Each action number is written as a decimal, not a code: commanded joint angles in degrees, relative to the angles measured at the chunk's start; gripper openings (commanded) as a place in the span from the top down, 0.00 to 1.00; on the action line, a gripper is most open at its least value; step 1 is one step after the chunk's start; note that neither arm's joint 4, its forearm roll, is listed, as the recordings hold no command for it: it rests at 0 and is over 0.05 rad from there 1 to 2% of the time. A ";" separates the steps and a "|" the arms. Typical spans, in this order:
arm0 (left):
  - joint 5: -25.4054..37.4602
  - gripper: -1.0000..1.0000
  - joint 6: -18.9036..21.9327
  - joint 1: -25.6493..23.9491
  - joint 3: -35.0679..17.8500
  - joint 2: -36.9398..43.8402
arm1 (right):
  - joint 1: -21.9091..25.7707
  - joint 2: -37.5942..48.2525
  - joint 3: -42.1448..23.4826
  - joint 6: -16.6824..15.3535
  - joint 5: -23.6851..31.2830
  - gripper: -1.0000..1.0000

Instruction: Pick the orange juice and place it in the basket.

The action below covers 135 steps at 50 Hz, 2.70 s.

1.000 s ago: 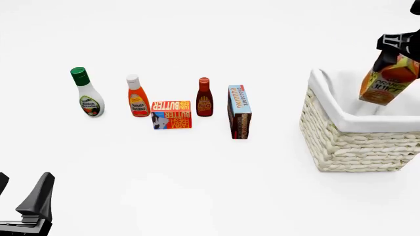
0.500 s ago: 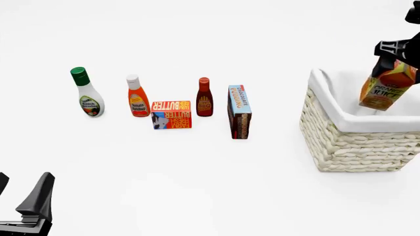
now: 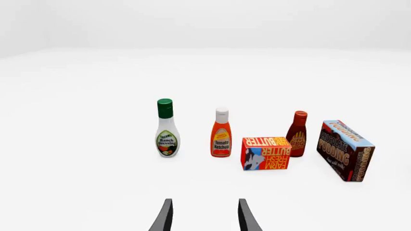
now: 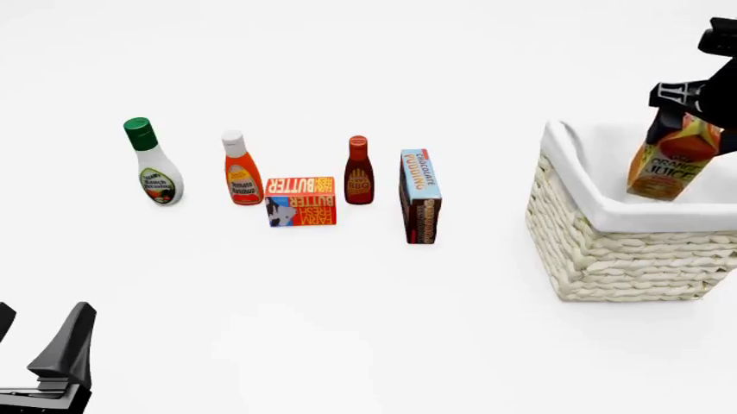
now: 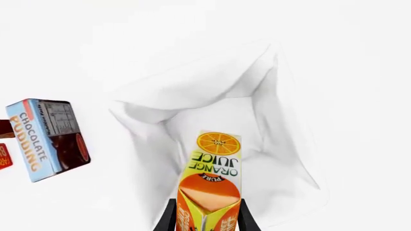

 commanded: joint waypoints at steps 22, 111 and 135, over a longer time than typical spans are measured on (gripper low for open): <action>0.05 0.00 0.10 0.01 0.03 -0.14 | 1.16 5.71 -3.16 1.89 0.00 1.00; 0.04 0.00 0.06 0.01 0.03 -0.14 | -1.19 11.72 -4.21 -0.53 -0.01 0.00; 0.05 0.00 0.08 0.02 0.03 -0.14 | -0.94 9.37 -4.76 -1.88 0.00 0.00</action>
